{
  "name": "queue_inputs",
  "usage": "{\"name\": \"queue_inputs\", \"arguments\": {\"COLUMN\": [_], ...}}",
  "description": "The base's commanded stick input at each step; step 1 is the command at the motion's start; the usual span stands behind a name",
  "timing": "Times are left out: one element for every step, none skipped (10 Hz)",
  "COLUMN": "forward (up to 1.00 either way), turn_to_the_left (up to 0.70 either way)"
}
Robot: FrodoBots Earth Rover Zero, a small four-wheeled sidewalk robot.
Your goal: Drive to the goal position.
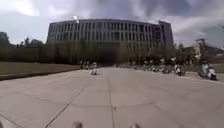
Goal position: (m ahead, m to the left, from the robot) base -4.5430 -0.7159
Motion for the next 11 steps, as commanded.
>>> {"name": "queue_inputs", "arguments": {"forward": [0.61,0.61,0.61,0.61,0.61,0.61,0.61,0.61,0.61,0.61,0.61], "turn_to_the_left": [-0.01,-0.01,-0.01,-0.01,-0.01,-0.01,-0.01,-0.01,-0.02,-0.25,-0.31]}}
